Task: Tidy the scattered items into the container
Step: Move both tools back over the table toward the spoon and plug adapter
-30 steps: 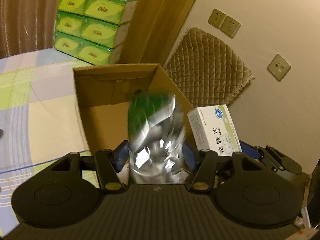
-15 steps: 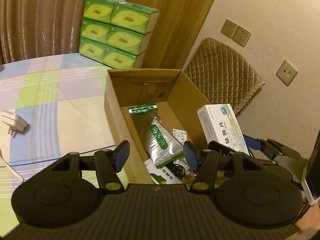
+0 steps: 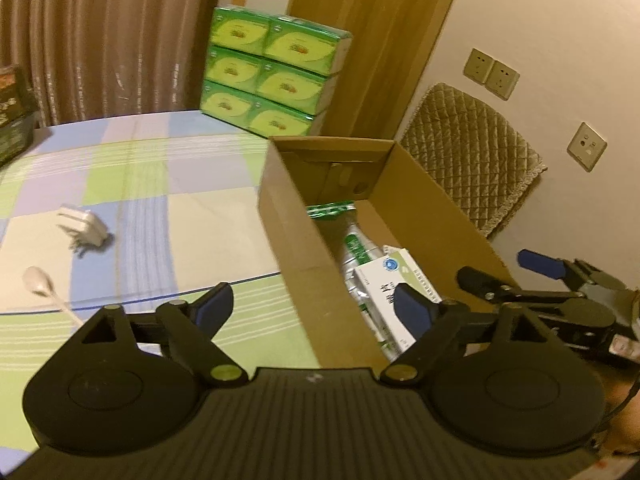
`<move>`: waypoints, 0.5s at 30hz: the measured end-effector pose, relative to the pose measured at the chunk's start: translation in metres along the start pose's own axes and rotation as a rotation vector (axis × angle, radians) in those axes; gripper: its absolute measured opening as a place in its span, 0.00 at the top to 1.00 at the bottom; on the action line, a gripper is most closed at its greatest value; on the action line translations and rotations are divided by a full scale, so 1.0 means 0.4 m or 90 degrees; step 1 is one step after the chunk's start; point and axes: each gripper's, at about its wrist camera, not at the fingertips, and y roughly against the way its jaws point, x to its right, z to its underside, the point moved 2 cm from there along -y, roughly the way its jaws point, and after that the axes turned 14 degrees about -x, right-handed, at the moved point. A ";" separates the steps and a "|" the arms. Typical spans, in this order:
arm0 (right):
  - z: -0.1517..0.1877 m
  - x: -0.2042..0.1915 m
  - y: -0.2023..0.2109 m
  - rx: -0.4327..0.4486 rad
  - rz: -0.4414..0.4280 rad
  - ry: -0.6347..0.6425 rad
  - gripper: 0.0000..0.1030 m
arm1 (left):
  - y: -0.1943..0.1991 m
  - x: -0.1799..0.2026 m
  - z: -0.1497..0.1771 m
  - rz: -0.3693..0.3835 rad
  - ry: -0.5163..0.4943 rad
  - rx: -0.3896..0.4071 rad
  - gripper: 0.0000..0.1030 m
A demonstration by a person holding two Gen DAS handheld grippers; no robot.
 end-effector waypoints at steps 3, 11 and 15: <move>0.010 -0.028 0.024 0.001 -0.006 0.014 0.02 | 0.033 -0.023 0.029 -0.021 0.004 0.010 0.05; 0.032 -0.139 0.083 0.014 -0.032 0.066 0.02 | 0.123 -0.104 0.124 -0.081 0.010 0.039 0.01; 0.038 -0.211 0.094 0.018 -0.053 0.103 0.02 | 0.165 -0.170 0.177 -0.115 0.043 0.051 0.01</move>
